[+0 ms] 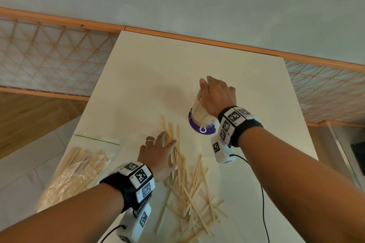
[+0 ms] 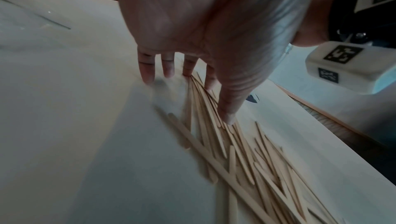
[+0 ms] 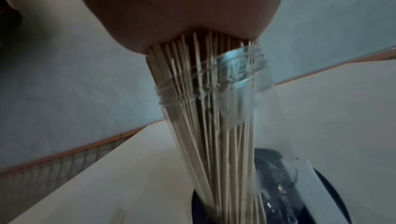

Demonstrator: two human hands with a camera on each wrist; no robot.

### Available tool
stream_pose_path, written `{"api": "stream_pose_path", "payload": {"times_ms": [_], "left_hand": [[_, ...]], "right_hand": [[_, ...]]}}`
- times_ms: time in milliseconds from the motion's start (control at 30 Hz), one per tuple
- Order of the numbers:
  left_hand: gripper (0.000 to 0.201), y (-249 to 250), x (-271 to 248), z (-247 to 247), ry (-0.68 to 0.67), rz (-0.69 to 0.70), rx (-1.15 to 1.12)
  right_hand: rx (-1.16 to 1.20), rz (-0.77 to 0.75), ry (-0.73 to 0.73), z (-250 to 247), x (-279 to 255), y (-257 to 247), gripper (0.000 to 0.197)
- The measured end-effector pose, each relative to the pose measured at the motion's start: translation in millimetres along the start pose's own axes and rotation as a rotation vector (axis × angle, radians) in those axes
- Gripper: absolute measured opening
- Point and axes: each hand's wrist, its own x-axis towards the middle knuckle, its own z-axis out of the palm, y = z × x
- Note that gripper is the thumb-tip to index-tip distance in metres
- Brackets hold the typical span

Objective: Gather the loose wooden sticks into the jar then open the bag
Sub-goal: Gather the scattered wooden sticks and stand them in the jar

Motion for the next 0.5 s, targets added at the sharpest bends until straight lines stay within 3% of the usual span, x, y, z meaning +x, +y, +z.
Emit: {"api": "stream_pose_path", "payload": {"times_ms": [100, 200, 267, 367, 500], "left_hand": [[0.061, 3, 3, -3, 0.079, 0.011, -0.095], [0.078, 15, 15, -5, 0.199, -0.139, -0.188], [0.09, 24, 23, -3, 0.21, -0.211, -0.175], [0.073, 32, 27, 5, 0.192, -0.137, -0.106], [0.043, 17, 19, 8, 0.179, -0.013, -0.082]], "right_hand": [[-0.062, -0.028, 0.058, -7, -5, 5, 0.048], [0.101, -0.129, 0.39, -23, -37, 4, 0.047], [0.222, -0.214, 0.455, -27, -75, 3, 0.041], [0.221, -0.236, 0.18, -9, -146, 18, 0.046], [-0.113, -0.093, -0.406, 26, -235, 56, 0.115]]}}
